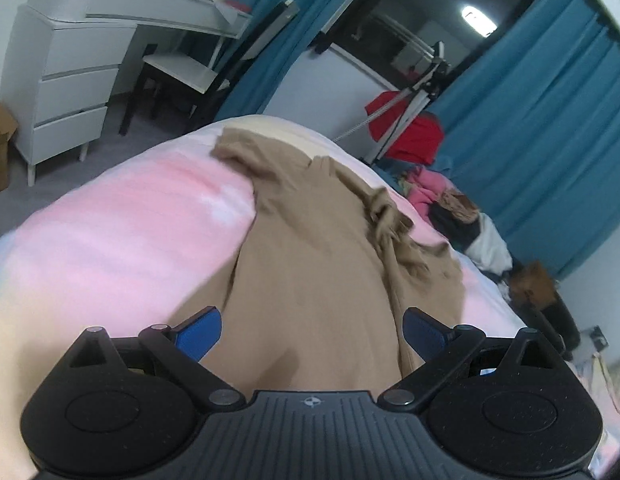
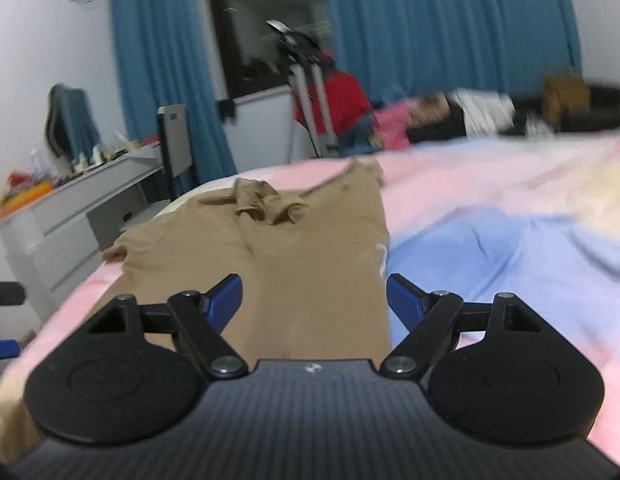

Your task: Fold clothes

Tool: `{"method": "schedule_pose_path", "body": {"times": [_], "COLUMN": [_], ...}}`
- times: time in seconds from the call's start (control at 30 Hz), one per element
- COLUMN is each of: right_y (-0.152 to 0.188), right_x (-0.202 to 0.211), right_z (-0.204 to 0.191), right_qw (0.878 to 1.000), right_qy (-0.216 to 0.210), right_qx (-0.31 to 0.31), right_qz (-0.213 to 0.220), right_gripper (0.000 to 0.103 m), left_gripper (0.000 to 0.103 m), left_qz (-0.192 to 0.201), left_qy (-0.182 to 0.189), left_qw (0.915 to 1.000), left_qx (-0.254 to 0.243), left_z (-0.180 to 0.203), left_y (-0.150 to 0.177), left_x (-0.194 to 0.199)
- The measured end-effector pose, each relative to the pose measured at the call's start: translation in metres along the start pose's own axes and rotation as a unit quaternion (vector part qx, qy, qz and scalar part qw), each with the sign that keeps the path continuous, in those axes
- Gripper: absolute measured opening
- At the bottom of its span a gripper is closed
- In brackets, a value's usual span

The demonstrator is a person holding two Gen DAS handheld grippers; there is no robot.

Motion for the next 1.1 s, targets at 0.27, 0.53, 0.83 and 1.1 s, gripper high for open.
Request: {"method": "schedule_pose_path", "body": {"times": [0.27,0.53,0.83,1.1], "right_y": [0.000,-0.003,-0.003,-0.006], "right_x": [-0.023,-0.036,-0.045,-0.036], "right_z": [0.016,0.025,0.036,0.047], "right_qw": [0.999,0.999,0.997,0.995], "right_qy": [-0.004,0.014,0.024,0.034], "right_qx": [-0.040,-0.044,-0.066,-0.093], "right_qz": [-0.012,-0.009,-0.019,-0.019], "right_gripper": [0.081,0.081,0.081,0.081], "left_gripper": [0.092,0.079,0.006,0.006], "left_qz": [0.040,0.079,0.107,0.087], "left_qy": [-0.074,-0.151,-0.183,-0.121], "left_qw": [0.9964,0.9853,0.9600,0.9004], "left_qx": [-0.001,-0.015,-0.183,-0.409], "left_z": [-0.037,-0.066,0.023,0.192], "left_y": [-0.071,-0.130,-0.132,-0.057], "left_x": [-0.118,-0.222,-0.244,-0.252]}}
Point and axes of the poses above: each gripper's, at about its wrist camera, not at the fingertips, and x roughly against the way its jaws point, z to its right, y to its underside, the point moved 6 cm from there along -x, roughly the way its jaws point, and after that the axes turned 6 degrees about y, right-handed, at the moved point
